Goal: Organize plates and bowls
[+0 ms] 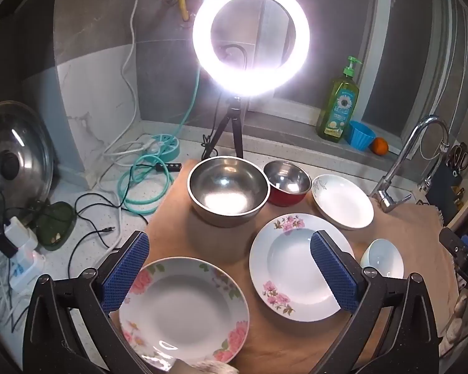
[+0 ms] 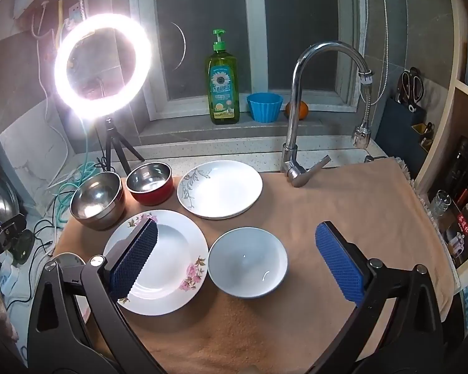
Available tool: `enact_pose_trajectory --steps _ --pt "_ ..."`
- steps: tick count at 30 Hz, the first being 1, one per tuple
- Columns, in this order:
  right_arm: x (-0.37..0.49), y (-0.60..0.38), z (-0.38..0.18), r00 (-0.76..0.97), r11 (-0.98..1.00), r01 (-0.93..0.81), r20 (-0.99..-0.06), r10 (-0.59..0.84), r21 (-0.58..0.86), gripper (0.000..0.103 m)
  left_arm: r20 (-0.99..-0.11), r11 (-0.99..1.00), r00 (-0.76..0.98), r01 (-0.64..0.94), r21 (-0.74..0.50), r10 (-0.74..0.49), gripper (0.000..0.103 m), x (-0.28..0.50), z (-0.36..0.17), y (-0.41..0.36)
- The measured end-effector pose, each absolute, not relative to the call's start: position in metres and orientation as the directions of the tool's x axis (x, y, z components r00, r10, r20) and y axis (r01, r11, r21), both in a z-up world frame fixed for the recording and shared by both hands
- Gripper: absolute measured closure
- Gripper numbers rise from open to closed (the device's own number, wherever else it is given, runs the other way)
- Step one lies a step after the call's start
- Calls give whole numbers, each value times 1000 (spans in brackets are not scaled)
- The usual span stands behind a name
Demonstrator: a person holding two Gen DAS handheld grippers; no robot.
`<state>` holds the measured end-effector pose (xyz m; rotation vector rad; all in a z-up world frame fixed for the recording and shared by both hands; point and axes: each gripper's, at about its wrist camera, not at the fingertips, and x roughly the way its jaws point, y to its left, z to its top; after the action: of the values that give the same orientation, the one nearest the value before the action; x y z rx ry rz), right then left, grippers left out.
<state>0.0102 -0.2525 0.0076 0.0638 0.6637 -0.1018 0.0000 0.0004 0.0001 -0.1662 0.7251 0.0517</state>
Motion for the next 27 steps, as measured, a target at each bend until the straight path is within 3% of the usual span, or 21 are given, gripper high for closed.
enact_pose_trajectory --steps 27 --pt "11 -253 12 783 993 115 -616 -81 16 0 -647 990 763 -92 -108 1 1 3 9 -4"
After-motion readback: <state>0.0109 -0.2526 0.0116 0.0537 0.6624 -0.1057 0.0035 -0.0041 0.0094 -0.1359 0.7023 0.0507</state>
